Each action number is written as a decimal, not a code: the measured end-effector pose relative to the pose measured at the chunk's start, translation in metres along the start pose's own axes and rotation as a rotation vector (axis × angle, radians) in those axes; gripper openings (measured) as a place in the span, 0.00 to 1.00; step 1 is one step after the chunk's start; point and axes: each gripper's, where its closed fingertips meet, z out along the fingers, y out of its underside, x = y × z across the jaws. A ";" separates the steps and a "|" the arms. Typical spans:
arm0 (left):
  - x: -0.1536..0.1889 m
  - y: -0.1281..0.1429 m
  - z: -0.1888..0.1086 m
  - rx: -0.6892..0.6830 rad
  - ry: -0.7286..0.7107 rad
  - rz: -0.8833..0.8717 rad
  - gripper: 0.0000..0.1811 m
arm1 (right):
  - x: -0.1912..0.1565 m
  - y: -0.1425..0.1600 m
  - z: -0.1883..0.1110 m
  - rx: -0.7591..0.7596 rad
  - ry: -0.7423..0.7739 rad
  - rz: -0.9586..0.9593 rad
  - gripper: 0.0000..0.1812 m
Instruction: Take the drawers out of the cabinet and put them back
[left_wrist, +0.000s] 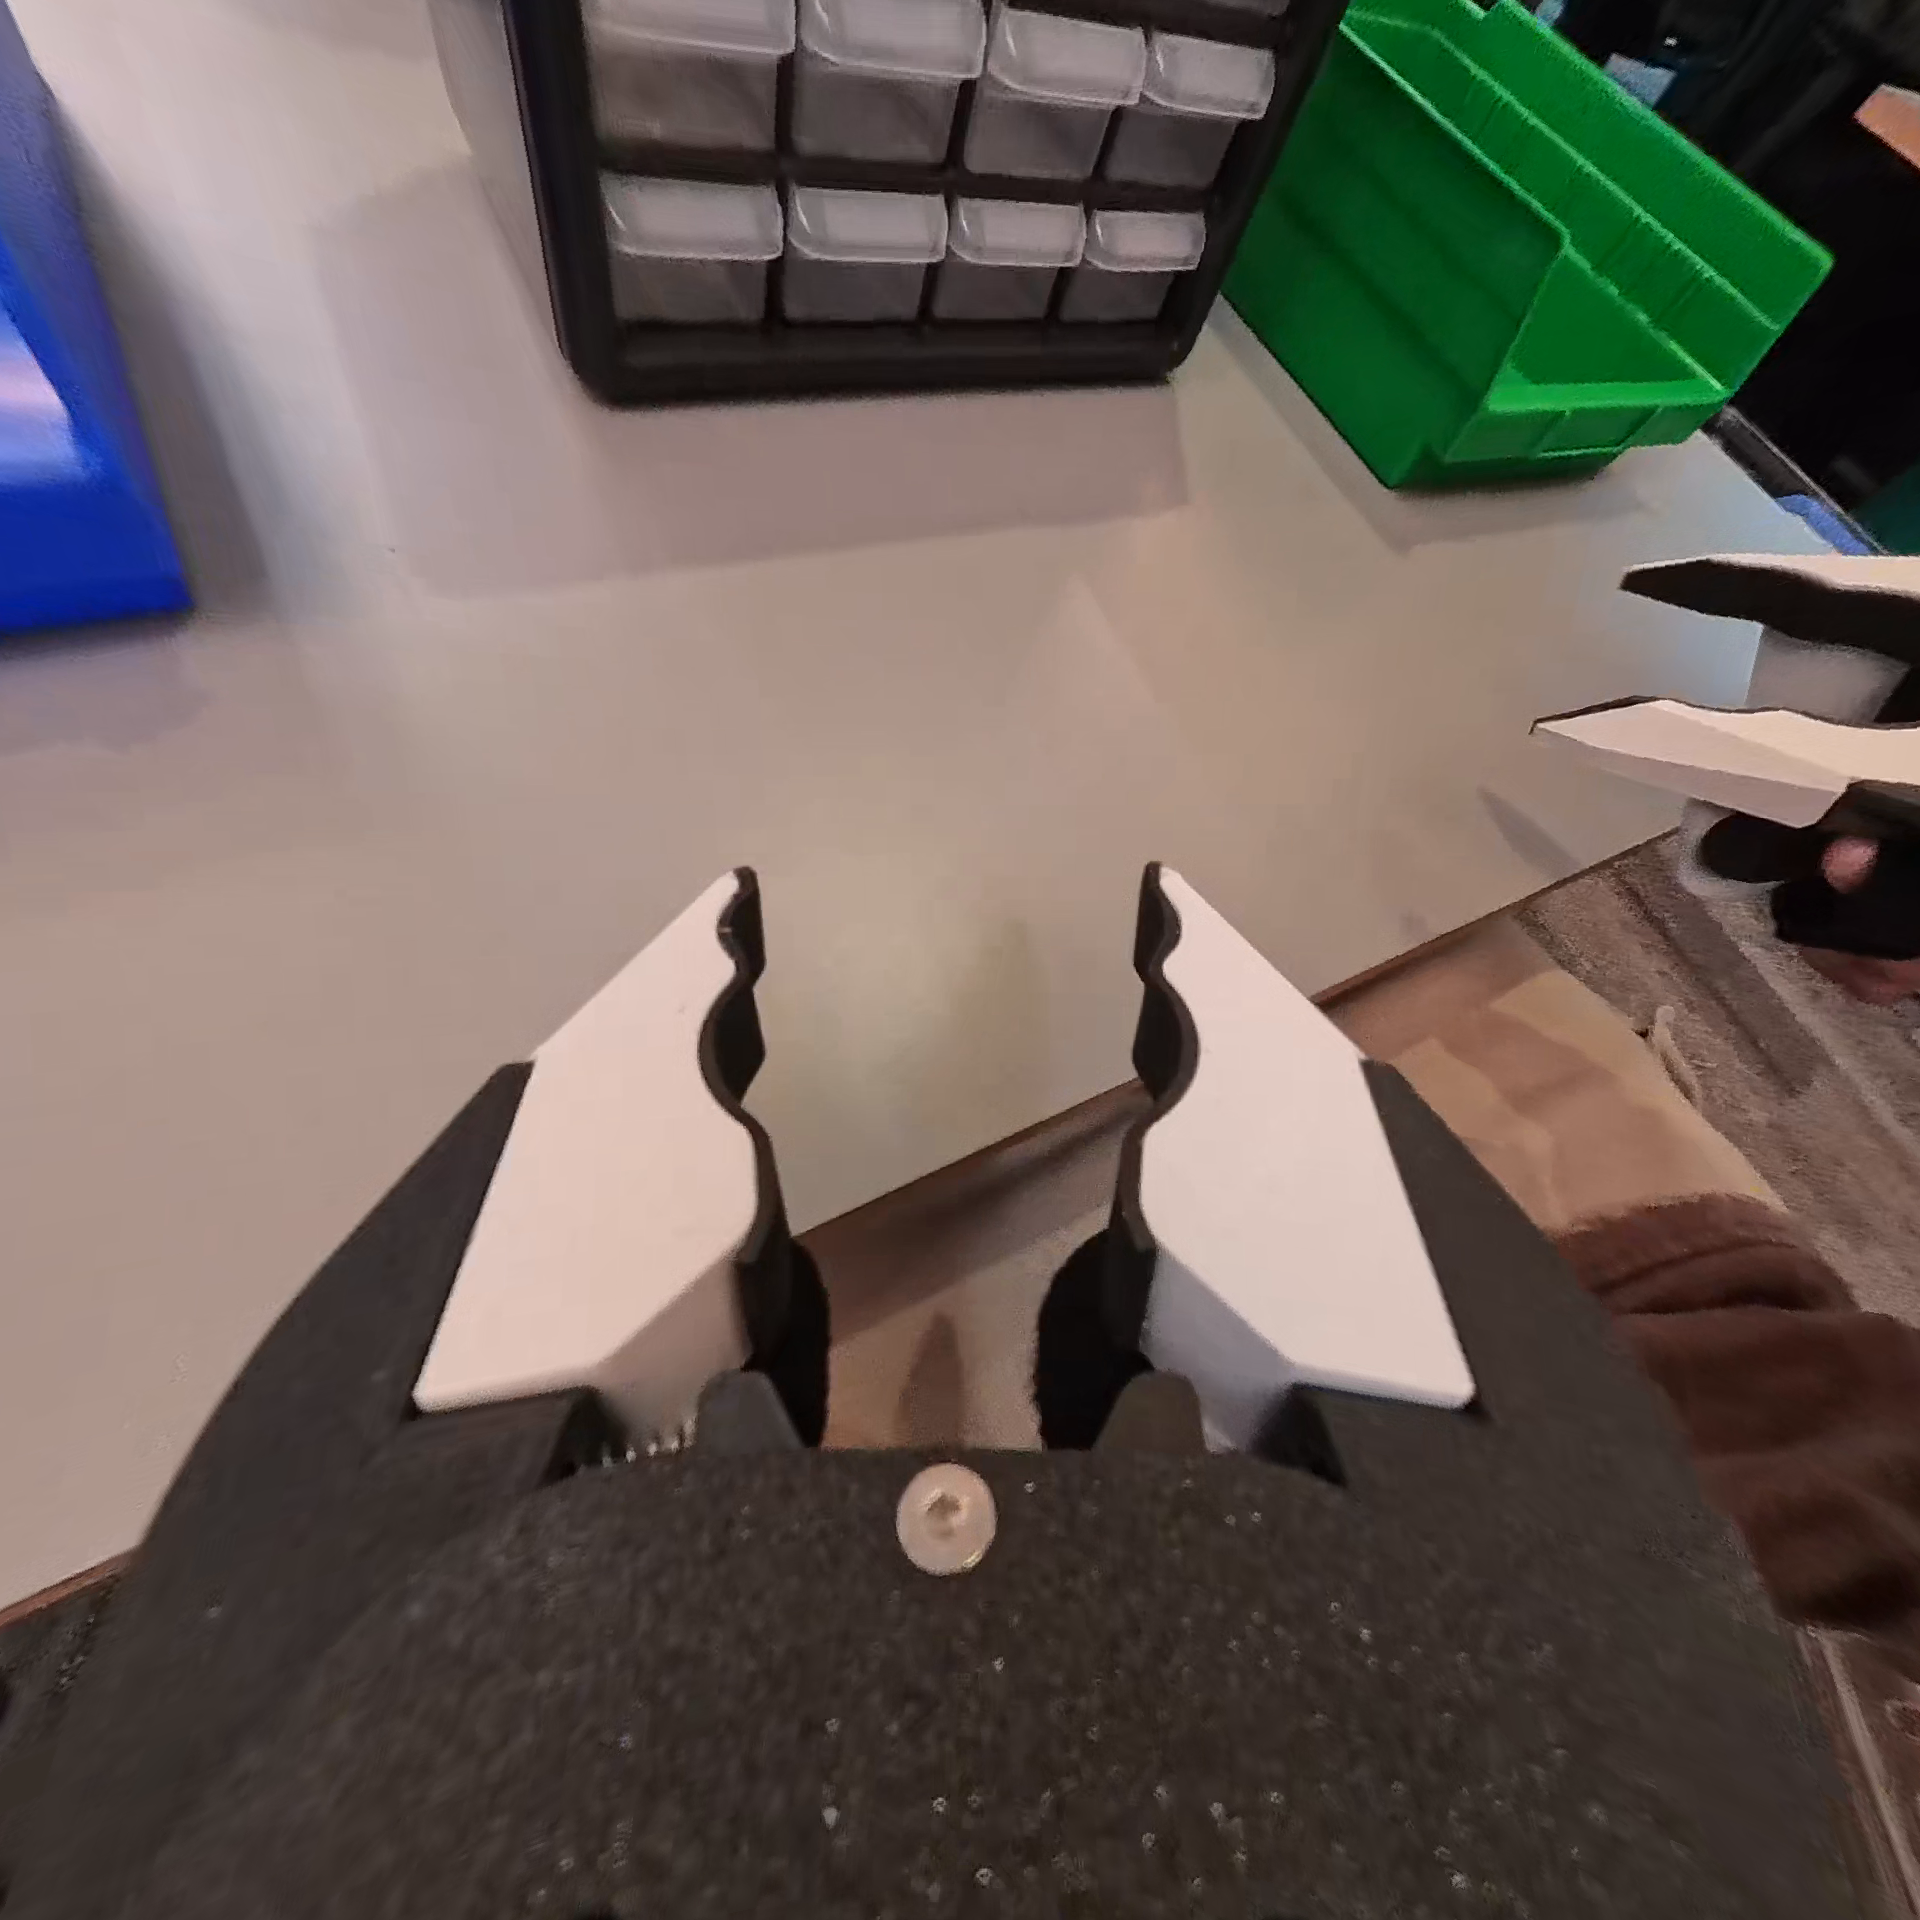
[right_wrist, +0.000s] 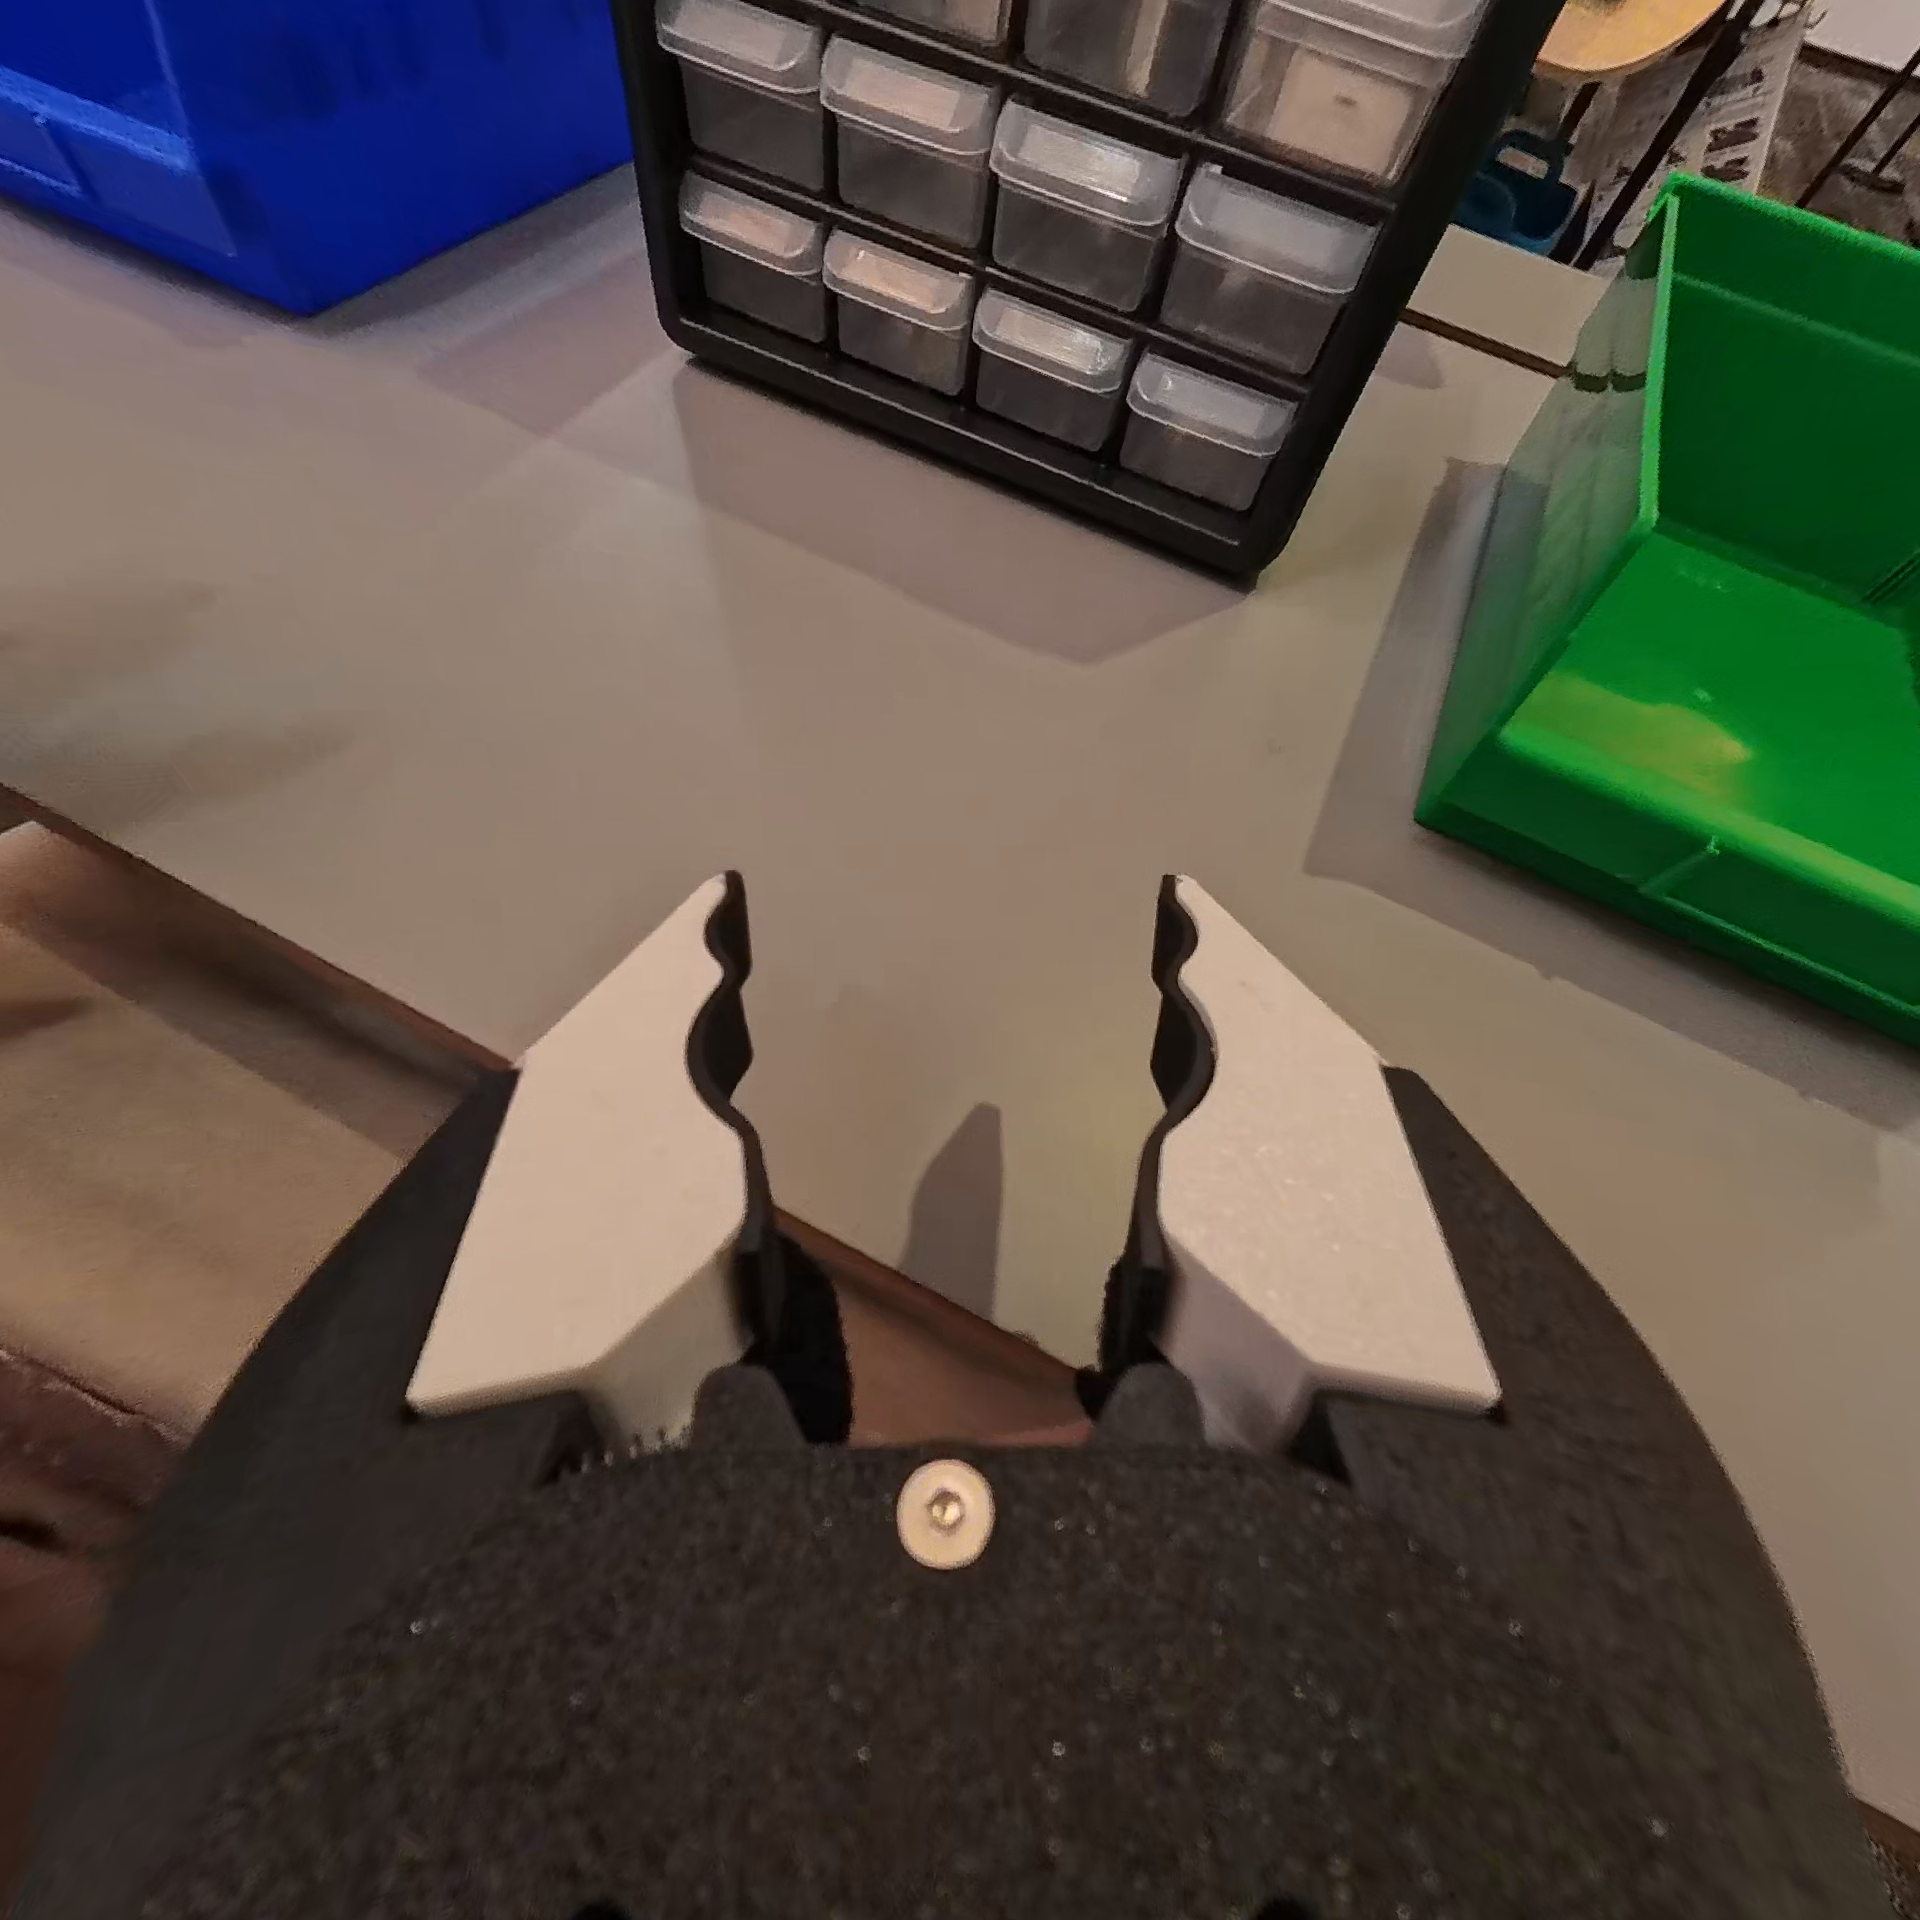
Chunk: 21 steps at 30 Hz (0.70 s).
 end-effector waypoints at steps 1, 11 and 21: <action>0.000 0.000 0.002 -0.005 0.004 -0.006 0.39 | 0.001 0.000 0.001 -0.003 -0.002 0.008 0.43; 0.003 -0.001 0.003 -0.007 0.008 -0.001 0.37 | -0.002 0.004 0.002 -0.022 -0.053 0.062 0.42; 0.003 0.001 0.003 -0.023 -0.043 0.086 0.33 | 0.000 -0.003 0.007 -0.042 -0.127 0.136 0.41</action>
